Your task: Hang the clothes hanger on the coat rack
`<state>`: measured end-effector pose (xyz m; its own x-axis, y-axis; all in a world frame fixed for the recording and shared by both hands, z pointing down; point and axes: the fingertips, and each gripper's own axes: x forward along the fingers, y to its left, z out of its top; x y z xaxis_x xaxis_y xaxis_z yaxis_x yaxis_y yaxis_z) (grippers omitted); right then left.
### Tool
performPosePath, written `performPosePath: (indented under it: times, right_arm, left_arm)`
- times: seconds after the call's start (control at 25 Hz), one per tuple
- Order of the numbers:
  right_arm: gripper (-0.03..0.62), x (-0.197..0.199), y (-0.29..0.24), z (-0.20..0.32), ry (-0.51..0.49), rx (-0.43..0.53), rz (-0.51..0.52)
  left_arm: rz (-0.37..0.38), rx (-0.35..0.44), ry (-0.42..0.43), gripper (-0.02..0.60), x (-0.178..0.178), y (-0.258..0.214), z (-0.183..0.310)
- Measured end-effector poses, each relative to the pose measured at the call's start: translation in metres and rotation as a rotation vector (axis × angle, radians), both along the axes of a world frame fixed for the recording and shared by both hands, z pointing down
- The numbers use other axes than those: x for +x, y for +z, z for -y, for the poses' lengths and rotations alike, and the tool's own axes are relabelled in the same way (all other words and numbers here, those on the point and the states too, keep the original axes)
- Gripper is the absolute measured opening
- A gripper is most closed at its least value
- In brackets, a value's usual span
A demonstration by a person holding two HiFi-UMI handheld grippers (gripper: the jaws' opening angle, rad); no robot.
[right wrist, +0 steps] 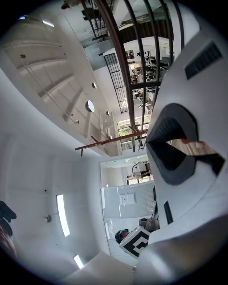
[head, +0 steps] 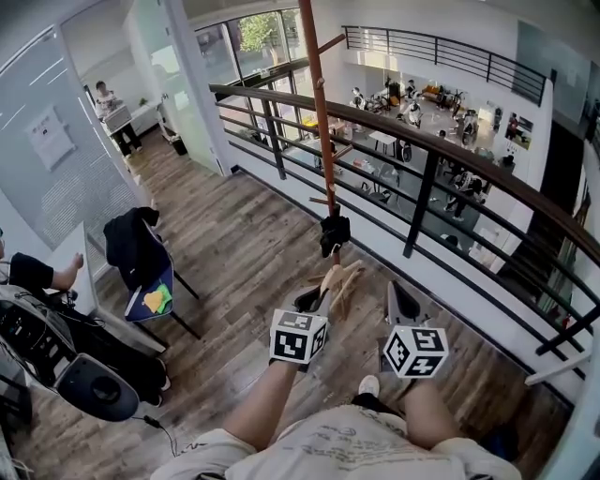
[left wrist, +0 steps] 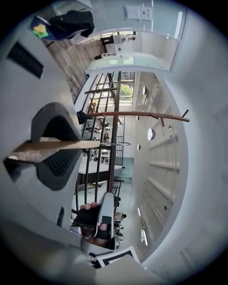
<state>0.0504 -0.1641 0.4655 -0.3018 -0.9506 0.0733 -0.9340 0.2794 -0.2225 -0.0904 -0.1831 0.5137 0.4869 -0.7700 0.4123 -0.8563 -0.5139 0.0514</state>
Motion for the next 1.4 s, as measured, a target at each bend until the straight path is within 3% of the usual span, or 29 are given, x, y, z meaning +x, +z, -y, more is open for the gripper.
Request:
performPosePath:
  times: [0.76, 1.4]
  right_arm:
    - [0.000, 0.069, -0.008, 0.148, -0.029, 0.001, -0.024]
    - [0.000, 0.096, -0.002, 0.220, -0.095, -0.002, -0.036]
  left_arm:
    - [-0.035, -0.004, -0.042, 0.055, 0.071, -0.009, 0.139]
    - [-0.017, 0.000, -0.097, 0.055, 0.103, -0.006, 0.210]
